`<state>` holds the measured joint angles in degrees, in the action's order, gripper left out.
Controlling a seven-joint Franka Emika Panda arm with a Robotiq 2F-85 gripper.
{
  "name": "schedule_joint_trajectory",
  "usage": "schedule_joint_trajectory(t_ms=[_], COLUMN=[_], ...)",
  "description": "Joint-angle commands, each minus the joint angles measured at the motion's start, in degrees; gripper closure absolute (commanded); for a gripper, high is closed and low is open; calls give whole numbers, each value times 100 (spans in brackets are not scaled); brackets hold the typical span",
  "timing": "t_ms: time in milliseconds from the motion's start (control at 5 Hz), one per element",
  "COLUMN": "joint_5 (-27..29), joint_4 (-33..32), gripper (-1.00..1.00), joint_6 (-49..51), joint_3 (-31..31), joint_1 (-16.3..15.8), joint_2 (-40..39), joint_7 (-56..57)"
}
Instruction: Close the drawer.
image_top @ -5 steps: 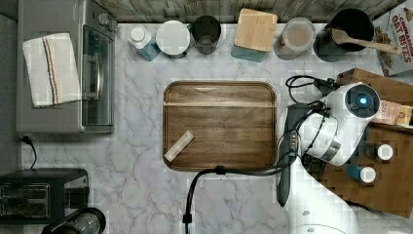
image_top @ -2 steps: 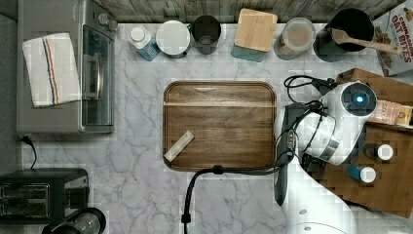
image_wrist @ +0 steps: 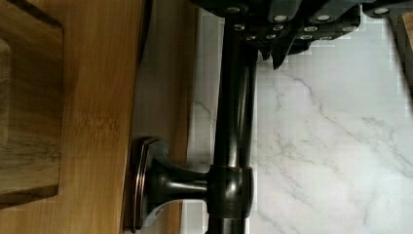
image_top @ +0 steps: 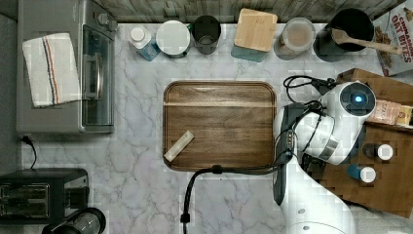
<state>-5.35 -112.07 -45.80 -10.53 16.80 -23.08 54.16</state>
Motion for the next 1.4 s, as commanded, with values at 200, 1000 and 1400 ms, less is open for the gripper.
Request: schedule_joint_trajectory(t_ms=[200, 1000, 1400], joint_5=[-110, -101, -56], joint_4=[25, 24, 23], gripper=[100, 100, 100], joint_6=[-335, -337, -339], joint_3=[-922, -935, -996], joint_1=[778, 764, 708], joint_2=[-419, -419, -429], joint_7=[-276, -272, -245])
